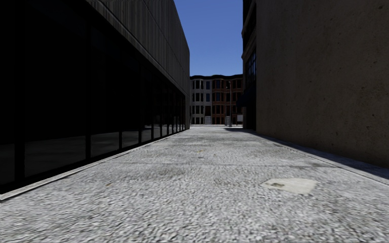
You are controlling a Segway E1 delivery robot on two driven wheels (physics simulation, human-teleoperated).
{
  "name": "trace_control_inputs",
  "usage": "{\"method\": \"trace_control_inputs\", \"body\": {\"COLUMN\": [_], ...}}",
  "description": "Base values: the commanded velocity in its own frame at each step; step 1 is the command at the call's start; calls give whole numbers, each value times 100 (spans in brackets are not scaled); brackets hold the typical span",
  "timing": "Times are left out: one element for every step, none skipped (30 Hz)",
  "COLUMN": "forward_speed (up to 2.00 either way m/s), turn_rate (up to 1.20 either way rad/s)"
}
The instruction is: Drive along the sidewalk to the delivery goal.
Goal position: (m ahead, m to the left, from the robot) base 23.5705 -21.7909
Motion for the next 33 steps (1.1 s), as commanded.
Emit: {"method": "trace_control_inputs", "body": {"forward_speed": [200, 200, 200, 200, 200, 200, 200, 200, 200, 200, 200, 200, 200, 200, 200, 200, 200, 200, 200, 200, 200, 200, 200, 200, 200, 200, 200, 200, 200, 200, 200, 200, 200], "turn_rate": [0, 0, 0, 0, 0, 0, 0, 0, 0, 0, 0, 0, 0, 0, 0, 0, 0, 0, 0, 0, 0, 0, 0, 0, 0, 0, 0, 0, 0, 0, 0, 0, 0]}}
